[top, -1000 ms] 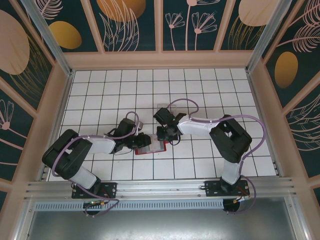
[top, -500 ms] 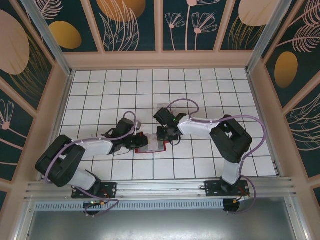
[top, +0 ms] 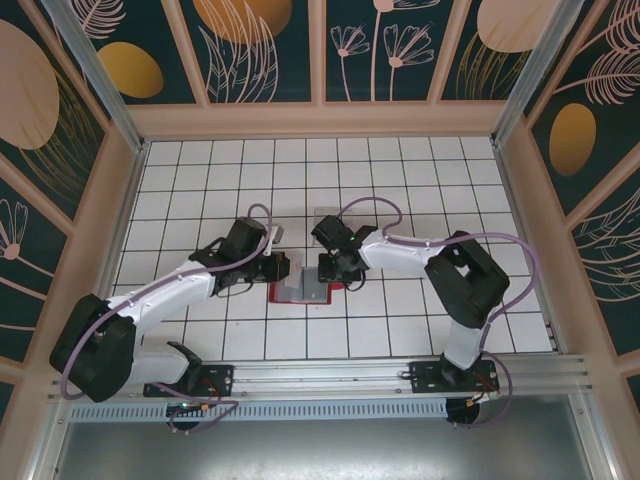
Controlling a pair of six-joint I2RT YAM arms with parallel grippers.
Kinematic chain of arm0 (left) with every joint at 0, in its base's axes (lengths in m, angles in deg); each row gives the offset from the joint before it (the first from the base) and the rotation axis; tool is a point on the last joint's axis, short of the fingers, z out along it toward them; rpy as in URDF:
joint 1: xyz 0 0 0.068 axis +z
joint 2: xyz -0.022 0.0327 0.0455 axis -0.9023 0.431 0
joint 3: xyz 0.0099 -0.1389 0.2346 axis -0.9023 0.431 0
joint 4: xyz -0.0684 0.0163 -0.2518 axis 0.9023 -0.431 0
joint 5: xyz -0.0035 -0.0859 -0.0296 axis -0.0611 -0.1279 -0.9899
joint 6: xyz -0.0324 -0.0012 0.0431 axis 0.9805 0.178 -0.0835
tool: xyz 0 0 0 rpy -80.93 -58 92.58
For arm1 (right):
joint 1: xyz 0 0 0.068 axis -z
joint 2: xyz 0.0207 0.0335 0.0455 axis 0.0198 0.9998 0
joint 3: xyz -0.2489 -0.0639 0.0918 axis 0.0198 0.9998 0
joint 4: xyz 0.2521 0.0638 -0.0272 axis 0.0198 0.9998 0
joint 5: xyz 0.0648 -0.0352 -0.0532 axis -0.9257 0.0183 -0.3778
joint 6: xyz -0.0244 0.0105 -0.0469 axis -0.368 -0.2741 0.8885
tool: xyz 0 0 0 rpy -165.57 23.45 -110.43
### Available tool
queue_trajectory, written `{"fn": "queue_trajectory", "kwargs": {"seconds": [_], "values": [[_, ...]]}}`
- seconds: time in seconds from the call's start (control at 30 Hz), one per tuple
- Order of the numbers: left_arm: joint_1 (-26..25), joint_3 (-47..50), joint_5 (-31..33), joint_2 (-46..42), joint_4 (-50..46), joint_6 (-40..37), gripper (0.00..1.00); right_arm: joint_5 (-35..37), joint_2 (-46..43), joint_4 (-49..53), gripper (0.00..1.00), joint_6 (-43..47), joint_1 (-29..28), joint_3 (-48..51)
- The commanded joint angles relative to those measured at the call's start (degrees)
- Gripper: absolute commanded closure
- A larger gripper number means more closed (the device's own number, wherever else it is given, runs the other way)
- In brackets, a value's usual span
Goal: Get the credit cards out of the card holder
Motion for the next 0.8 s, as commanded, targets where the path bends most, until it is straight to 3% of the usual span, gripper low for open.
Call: {"fn": "queue_trajectory", "kwargs": {"seconds": [0.0, 0.2, 0.57, 0.77], "values": [[-0.04, -7.46, 1.87, 2.0, -9.18, -14.37, 1.0, 0.19, -5.1, 2.51, 0.66, 1.18, 1.82, 0.92], [0.01, -23.62, 4.53, 9.97, -16.38, -31.41, 1.0, -0.07, -13.11, 2.26, 0.66, 2.81, 8.78, 3.75], [-0.39, -48.13, -0.32, 26.69, -32.78, -68.32, 1.0, 1.51, -23.7, 6.11, 0.65, 8.86, 23.71, 7.28], [-0.72, -59.44, 0.01, 35.9, -41.47, -79.18, 1.0, 1.51, -26.94, 7.5, 0.65, 9.71, 27.31, 9.02]]}}
